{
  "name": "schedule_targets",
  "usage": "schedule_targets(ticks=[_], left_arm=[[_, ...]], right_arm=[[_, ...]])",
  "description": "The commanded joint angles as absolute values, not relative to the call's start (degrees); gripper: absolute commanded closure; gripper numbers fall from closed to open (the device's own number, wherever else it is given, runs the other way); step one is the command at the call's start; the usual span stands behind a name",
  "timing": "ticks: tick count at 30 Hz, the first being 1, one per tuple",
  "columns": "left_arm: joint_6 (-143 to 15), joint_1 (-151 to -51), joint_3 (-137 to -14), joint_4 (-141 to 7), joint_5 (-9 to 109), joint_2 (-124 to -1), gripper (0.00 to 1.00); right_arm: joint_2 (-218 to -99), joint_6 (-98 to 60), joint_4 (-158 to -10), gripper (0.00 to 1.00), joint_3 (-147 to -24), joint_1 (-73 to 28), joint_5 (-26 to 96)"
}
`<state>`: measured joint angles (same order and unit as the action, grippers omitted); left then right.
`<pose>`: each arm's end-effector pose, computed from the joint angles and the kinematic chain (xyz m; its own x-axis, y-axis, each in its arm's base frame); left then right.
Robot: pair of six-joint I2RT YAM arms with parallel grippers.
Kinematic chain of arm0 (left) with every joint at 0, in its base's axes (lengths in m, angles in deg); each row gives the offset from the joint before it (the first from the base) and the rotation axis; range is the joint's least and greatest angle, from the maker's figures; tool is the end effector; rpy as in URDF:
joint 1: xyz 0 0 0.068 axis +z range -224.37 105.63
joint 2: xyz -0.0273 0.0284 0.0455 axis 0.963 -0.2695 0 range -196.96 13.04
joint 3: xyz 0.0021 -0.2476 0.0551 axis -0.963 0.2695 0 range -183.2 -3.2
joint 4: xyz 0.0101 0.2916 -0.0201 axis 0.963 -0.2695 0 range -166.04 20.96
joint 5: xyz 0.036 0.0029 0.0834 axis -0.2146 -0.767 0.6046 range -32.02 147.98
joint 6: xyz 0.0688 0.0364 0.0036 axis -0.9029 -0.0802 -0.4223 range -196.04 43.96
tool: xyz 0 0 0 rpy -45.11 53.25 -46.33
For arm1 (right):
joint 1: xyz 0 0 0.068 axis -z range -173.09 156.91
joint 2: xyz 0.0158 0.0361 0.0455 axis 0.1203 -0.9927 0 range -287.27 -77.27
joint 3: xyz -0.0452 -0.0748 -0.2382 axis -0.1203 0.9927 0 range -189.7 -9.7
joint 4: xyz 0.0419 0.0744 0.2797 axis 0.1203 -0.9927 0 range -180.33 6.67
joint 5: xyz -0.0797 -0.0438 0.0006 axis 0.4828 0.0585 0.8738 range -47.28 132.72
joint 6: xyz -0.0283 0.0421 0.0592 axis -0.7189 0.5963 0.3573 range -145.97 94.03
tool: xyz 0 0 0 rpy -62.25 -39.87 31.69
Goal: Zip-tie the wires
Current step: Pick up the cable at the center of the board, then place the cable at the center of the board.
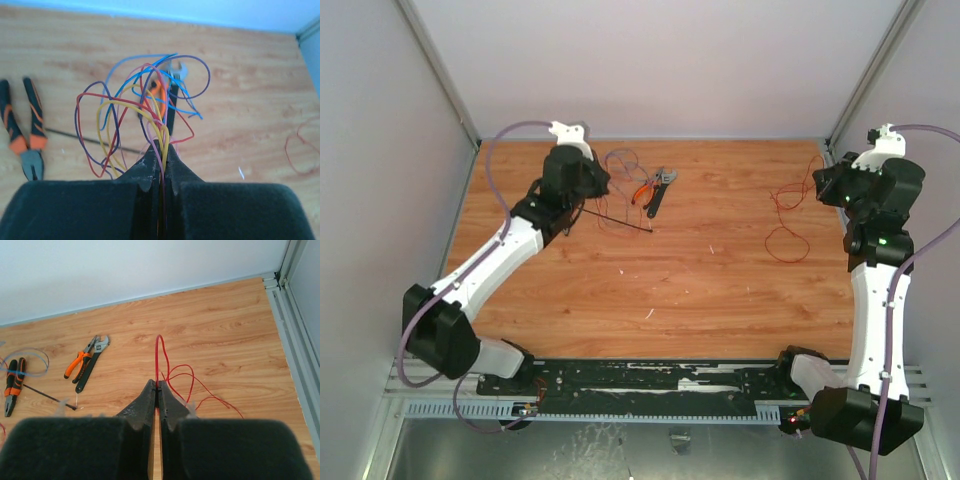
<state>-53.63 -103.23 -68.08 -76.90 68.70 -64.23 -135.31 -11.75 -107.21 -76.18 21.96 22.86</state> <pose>0.3399 -0.1730 0.3024 -0.4028 -0.2057 -0.8919 0.1817 0.9371 -0.2982 0.2845 -0.0530 0.3845 -0.2669 0.3110 -0.9121 -0.0066 0.9459 0.3244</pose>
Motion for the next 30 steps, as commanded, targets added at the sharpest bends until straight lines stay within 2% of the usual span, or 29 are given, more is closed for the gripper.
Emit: schedule_targets(ticks=[1, 10, 12, 14, 18, 24, 30], left_arm=[[-56.5, -99.1, -76.7, -76.0, 67.4, -69.8, 1.0], [-59.8, -95.8, -90.5, -73.1, 69.9, -87.2, 0.99], [-59.8, -94.8, -94.4, -73.4, 69.3, -91.7, 0.81], [-60.1, -93.8, -98.7, -74.2, 68.4, -96.2, 0.57], [-60.8, -92.3, -107.3, -78.5, 67.2, -101.4, 0.33], [-60.7, -92.2, -103.5, -79.4, 65.7, -94.1, 0.17], [-58.1, -92.3, -83.0, -72.7, 59.2, -76.9, 0.1]], right_arm=[[-134.3, -11.2, -106.0, 1.0, -76.9, 22.2, 21.3], [-134.2, -10.9, -105.0, 1.0, -75.9, 22.2, 20.2], [-134.2, -10.6, -105.0, 1.0, -75.9, 22.2, 19.4], [-134.1, -10.1, -105.0, 1.0, -76.2, 22.2, 18.1], [-134.0, -9.8, -105.0, 1.0, -77.4, 22.1, 13.3], [-132.7, -6.4, -101.6, 1.0, -77.9, 20.1, 4.3], [-134.7, -2.9, -98.9, 1.0, -84.0, 8.8, 4.9]])
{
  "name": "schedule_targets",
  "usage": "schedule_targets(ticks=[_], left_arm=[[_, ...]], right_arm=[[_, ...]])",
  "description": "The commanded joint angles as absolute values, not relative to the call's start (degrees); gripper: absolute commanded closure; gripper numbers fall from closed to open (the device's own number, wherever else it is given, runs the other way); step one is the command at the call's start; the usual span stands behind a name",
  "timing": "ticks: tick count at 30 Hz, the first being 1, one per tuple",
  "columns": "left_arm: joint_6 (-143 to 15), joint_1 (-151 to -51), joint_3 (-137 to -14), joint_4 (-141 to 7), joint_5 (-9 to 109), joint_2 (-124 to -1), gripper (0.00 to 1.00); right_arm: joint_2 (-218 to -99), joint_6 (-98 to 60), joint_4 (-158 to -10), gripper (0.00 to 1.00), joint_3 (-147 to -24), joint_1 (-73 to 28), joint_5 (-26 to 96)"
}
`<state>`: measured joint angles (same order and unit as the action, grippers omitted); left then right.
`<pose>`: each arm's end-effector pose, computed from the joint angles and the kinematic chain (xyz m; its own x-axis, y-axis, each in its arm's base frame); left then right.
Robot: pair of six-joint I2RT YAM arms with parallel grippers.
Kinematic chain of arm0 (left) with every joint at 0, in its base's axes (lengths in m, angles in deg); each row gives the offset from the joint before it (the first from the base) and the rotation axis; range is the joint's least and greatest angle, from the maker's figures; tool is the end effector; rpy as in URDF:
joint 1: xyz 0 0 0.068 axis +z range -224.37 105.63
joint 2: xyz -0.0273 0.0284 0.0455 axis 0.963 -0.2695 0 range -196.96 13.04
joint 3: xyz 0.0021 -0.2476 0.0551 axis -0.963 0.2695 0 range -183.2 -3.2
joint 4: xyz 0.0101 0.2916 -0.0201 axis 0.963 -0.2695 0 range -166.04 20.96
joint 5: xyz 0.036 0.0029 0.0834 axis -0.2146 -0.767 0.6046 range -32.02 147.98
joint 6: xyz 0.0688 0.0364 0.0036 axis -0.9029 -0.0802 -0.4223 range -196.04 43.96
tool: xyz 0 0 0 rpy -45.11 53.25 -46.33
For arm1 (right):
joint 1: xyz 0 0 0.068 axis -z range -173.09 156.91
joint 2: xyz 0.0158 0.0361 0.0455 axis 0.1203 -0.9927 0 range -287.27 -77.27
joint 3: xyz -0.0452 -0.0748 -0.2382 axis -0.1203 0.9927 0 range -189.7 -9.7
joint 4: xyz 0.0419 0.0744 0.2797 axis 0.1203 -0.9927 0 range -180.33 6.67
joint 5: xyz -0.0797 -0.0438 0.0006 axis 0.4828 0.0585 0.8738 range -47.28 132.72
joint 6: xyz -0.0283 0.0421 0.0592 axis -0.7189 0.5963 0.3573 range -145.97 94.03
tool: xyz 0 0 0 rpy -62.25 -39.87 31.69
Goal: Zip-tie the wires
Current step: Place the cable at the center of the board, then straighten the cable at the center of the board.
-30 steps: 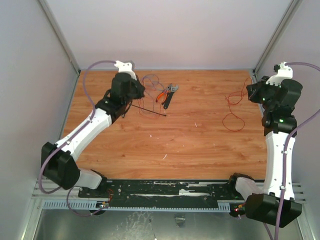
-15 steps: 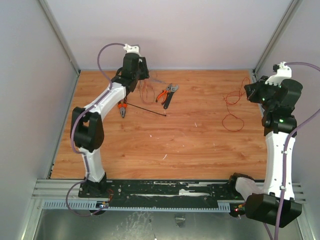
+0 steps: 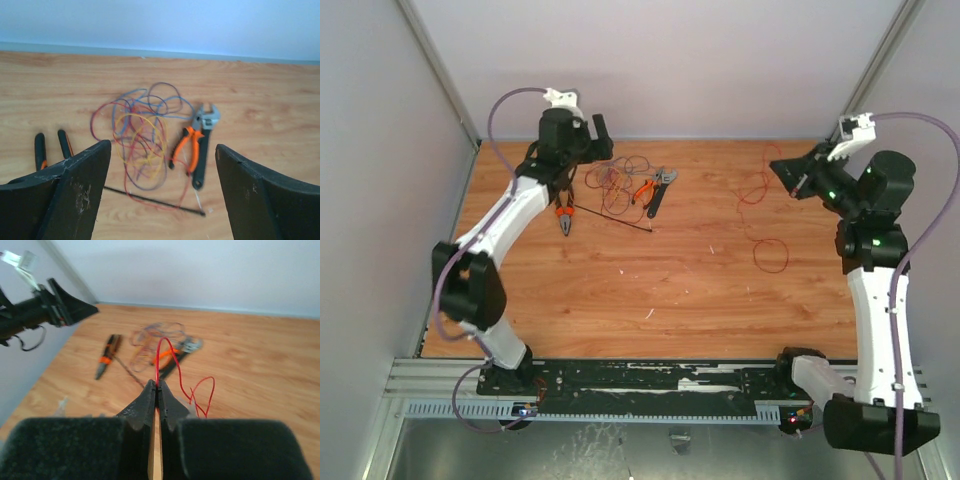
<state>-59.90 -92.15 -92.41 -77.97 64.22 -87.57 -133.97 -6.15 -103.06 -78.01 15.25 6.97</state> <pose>0.4599 -0.1398 0.3087 -0.3753 -0.1699 -0.9112 0.1065 0.9687 -0.2244 0.2756 -0.0010 0.4142 -0.2856 0.3200 -0.9033 -0.3802 0.8274 0.4133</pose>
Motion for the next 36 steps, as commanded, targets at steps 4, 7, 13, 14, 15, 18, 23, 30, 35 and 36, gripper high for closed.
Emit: schedule_targets(ticks=[4, 7, 13, 14, 15, 18, 23, 30, 35, 36], left_arm=[[-54.9, -92.3, -71.2, -69.9, 56.4, -66.2, 0.08], [-53.0, -92.2, -64.1, -69.4, 58.5, -58.5, 0.06], [-50.4, -90.6, -55.3, -71.9, 70.6, -42.0, 0.02], [-50.5, -90.0, -55.0, -73.1, 72.6, -39.8, 0.02], [-50.9, -89.4, -55.0, -74.4, 73.9, -38.0, 0.02], [-52.6, -87.8, -56.0, -77.8, 75.6, -35.0, 0.01], [-54.6, -87.0, -56.9, -81.3, 76.3, -34.8, 0.02], [-54.7, -86.9, -52.9, -82.1, 73.9, -36.2, 0.02], [-54.6, -86.9, -51.0, -82.3, 70.4, -37.0, 0.02], [-54.2, -86.9, -50.4, -82.2, 69.1, -37.2, 0.02]], right_arm=[[-138.9, 0.9, -95.1, 1.0, -89.2, -0.9, 5.4], [-144.5, 2.4, -93.2, 1.0, -95.2, -9.7, 7.1], [-156.9, 0.1, -96.0, 1.0, -114.5, -24.3, 13.4], [-158.9, 0.1, -97.4, 1.0, -117.6, -25.7, 15.0], [-160.8, 0.3, -99.1, 1.0, -120.9, -26.8, 16.2], [-164.0, 1.0, -102.6, 1.0, -125.8, -28.1, 18.9], [-160.1, -0.6, -103.4, 1.0, -117.1, -27.1, 29.0], [-150.7, 0.8, -98.7, 1.0, -90.6, -16.2, 29.4], [-145.9, -2.8, -98.8, 1.0, -77.9, -12.7, 32.5], [-145.2, -3.4, -98.8, 1.0, -76.7, -12.4, 32.6]])
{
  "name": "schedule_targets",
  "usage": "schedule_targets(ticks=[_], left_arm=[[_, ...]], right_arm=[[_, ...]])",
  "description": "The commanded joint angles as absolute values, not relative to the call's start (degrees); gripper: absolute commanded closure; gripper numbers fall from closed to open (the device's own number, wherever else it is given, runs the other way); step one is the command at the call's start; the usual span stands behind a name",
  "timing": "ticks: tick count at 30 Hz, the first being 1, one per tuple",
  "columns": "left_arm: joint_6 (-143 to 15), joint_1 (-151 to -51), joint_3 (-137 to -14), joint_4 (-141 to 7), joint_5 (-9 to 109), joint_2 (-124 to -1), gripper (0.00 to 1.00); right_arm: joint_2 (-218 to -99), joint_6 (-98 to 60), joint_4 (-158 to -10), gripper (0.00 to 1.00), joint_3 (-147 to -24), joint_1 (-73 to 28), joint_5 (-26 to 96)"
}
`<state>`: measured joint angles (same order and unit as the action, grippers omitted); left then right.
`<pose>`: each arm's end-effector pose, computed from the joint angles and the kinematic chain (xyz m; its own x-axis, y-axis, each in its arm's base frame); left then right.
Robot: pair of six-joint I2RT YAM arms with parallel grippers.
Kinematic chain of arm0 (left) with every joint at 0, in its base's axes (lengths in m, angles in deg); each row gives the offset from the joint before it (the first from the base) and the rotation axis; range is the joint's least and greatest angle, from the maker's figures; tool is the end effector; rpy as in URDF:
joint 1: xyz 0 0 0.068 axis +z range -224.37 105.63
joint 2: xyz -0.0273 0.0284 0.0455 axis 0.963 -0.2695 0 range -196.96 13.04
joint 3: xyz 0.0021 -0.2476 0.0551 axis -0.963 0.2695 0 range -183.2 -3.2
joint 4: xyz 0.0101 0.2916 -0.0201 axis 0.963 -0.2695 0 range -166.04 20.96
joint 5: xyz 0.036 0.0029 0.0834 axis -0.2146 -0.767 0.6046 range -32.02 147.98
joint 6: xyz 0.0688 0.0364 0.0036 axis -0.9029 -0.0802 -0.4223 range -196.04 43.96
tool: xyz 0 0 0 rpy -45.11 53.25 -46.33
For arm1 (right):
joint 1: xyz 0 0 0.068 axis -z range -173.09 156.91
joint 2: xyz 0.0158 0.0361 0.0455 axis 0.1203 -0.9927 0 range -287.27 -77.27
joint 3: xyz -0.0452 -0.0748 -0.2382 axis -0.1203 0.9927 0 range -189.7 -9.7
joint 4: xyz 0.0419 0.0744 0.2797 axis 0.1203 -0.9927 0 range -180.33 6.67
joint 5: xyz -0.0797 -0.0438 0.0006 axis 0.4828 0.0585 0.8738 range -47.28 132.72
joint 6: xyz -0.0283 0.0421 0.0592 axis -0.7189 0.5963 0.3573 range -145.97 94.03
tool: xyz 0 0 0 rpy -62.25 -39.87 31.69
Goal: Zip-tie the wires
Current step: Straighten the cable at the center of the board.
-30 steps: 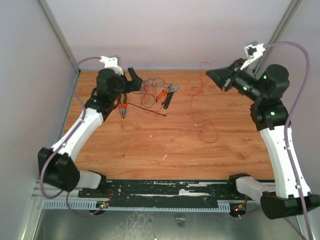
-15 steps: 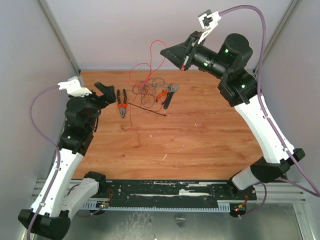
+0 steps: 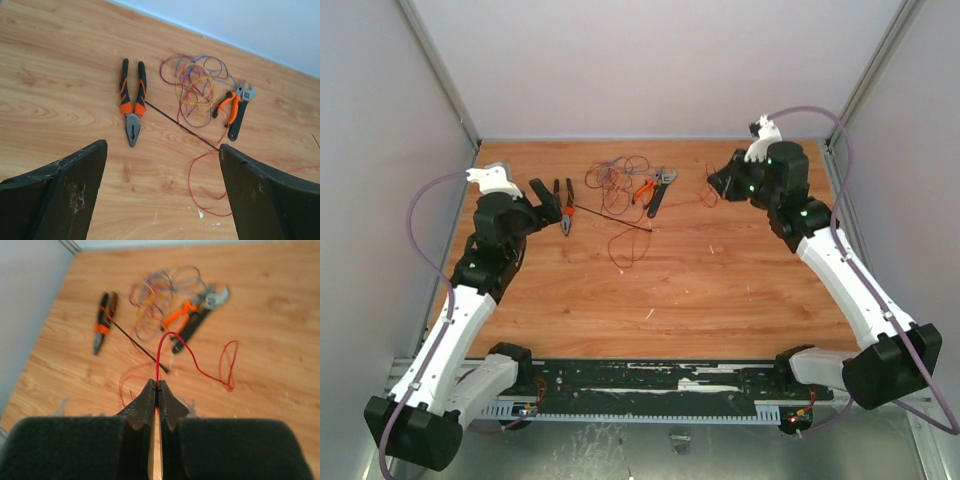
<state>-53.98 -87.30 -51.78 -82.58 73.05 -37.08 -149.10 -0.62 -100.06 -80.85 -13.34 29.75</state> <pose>0.2732 -0.0448 0.3174 -0.2243 -0.3206 -0.9203 -0.1216 0.9462 -0.3000 0.3279 0.1370 0.3607 -0.4841 0.2661 -0.8335 -0.3662 0.8036 0.4692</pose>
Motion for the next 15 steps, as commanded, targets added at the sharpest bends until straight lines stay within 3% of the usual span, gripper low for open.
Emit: schedule_targets(ticks=[1, 6, 11, 15], left_arm=[[-53.9, -86.9, -49.5, -82.2, 67.6, -37.7, 0.02], [-50.1, -88.2, -44.4, -80.2, 58.7, -40.4, 0.02], [-47.1, -93.6, -41.0, -74.9, 58.3, -42.7, 0.02], [-47.9, -95.6, -41.9, -71.7, 58.5, -50.2, 0.02]], right_arm=[[-144.7, -3.8, -98.8, 1.0, -76.1, -12.2, 32.7], [-143.8, -4.5, -99.5, 1.0, -76.3, -12.1, 30.3], [-144.3, -4.5, -99.0, 1.0, -78.9, -12.2, 23.3], [-143.2, -5.6, -102.0, 1.0, -80.1, -12.2, 25.3]])
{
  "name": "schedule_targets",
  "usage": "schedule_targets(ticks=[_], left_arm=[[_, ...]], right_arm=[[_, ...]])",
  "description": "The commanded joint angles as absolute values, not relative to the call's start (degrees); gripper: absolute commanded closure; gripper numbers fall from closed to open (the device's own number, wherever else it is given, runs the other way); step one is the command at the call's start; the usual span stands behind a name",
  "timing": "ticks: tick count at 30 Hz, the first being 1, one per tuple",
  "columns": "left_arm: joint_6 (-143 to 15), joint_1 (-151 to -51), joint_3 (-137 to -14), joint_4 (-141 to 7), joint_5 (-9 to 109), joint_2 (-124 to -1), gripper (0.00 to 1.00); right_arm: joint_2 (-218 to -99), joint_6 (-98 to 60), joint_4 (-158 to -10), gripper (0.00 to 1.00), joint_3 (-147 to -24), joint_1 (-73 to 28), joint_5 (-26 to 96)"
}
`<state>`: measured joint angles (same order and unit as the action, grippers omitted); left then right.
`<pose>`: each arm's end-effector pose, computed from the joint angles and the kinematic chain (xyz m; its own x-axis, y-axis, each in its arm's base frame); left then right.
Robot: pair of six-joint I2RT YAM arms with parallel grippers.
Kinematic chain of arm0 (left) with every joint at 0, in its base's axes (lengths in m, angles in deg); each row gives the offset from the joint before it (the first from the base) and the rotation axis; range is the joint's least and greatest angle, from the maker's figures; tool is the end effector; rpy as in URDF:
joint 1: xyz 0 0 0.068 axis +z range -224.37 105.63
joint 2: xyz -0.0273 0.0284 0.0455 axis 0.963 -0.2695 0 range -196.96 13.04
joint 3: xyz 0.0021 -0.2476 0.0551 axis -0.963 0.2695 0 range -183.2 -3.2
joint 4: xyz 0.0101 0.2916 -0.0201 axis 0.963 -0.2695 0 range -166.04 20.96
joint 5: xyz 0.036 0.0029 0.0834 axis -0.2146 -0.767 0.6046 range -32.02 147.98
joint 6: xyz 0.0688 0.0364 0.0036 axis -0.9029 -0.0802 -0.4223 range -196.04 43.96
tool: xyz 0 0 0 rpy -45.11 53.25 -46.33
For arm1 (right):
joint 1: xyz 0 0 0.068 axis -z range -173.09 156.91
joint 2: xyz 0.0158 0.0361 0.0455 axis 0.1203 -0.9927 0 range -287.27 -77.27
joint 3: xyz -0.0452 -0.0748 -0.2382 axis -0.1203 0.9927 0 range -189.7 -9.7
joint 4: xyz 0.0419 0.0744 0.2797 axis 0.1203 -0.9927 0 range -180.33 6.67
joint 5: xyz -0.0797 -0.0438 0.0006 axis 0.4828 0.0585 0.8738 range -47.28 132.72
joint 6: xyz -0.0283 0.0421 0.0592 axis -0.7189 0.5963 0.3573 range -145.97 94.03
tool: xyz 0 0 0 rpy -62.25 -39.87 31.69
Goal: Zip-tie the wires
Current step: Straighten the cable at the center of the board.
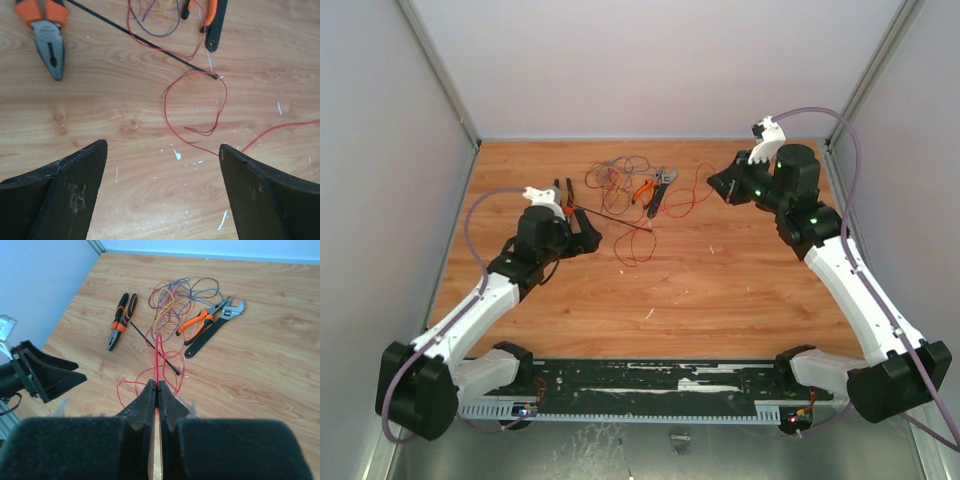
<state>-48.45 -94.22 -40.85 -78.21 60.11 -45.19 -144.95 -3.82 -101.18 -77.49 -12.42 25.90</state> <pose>0.2780 -0.0976 0.2098 -0.5568 -0.2910 -0.7780 0.0578 0.9208 -0.3858 0.3109 0.1296 0.3580 -0.4838 0.2127 -0.8489 -0.4259 0.7902 0.4408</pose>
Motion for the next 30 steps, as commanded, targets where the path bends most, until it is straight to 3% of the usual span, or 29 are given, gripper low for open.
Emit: schedule_targets(ticks=[1, 11, 25, 30], left_arm=[[-48.7, -96.0, -42.9, -71.6, 58.8, -52.5, 0.02], [-60.4, -101.6, -61.0, -75.7, 63.4, -78.3, 0.03], [-65.1, -107.3, -72.4, -80.8, 61.3, -90.9, 0.26], [-69.4, -110.1, -75.8, -81.1, 61.8, -94.2, 0.29]], right_arm=[[-142.5, -6.2, -103.0, 1.0, -80.0, -12.2, 27.2], [-137.6, -7.5, -105.6, 1.0, -74.3, -12.2, 31.0], [-136.1, -7.4, -104.1, 1.0, -73.9, -12.1, 29.2], [-135.9, -7.8, -104.1, 1.0, -73.9, -12.2, 29.2]])
